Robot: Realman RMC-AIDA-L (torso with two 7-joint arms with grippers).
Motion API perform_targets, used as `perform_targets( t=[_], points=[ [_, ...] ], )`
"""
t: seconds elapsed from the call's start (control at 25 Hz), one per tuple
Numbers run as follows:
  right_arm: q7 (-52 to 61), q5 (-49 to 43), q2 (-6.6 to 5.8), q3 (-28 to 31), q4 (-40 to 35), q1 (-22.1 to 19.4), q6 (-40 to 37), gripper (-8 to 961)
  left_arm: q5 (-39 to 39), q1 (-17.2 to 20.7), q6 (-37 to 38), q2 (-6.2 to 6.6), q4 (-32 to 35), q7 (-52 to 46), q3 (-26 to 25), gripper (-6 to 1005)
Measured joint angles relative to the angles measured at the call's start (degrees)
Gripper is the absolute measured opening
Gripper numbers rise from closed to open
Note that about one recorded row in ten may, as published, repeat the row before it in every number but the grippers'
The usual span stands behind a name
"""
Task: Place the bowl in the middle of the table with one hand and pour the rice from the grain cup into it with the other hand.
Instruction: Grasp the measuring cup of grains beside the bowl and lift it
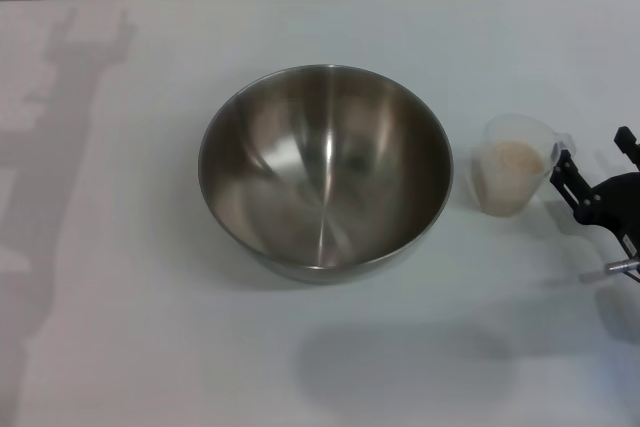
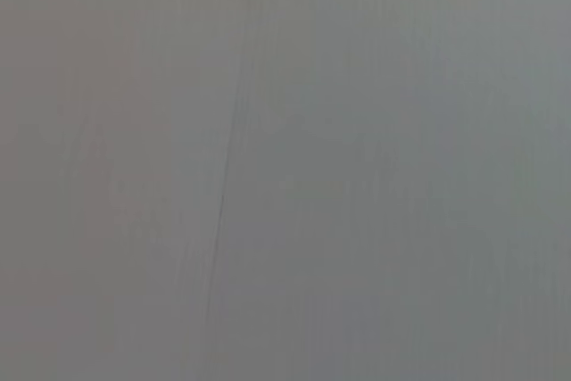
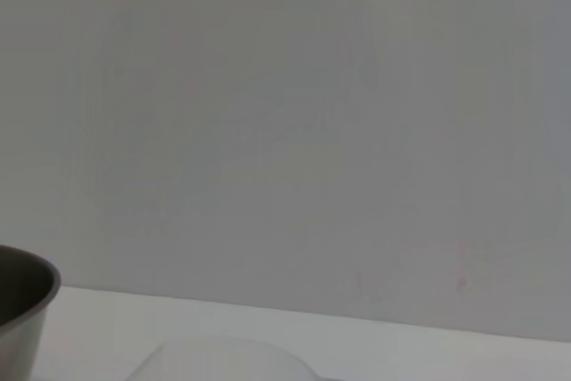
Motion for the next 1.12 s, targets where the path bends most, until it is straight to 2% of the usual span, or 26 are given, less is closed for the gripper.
perform_targets(
  t=[0.52, 0.92, 1.12],
  points=[
    [-0.03, 1.12, 0.13, 0.17, -0.65, 2.23, 3.46, 665, -0.25, 0.01, 0.54, -0.09, 0.02, 0.0, -0.15, 726],
    [-0.01, 1.51, 0.2, -0.27, -0.4, 2.58, 3.38, 174, -0.01, 0.38, 1.14, -0.08, 0.0, -1.84, -0.16, 726],
    [-0.02, 1.39, 0.2, -0.43, -0.44, 2.85, 3.33, 101, 0.04, 0.7, 2.03, -0.02, 0.0, -2.18, 0.0, 726]
  ],
)
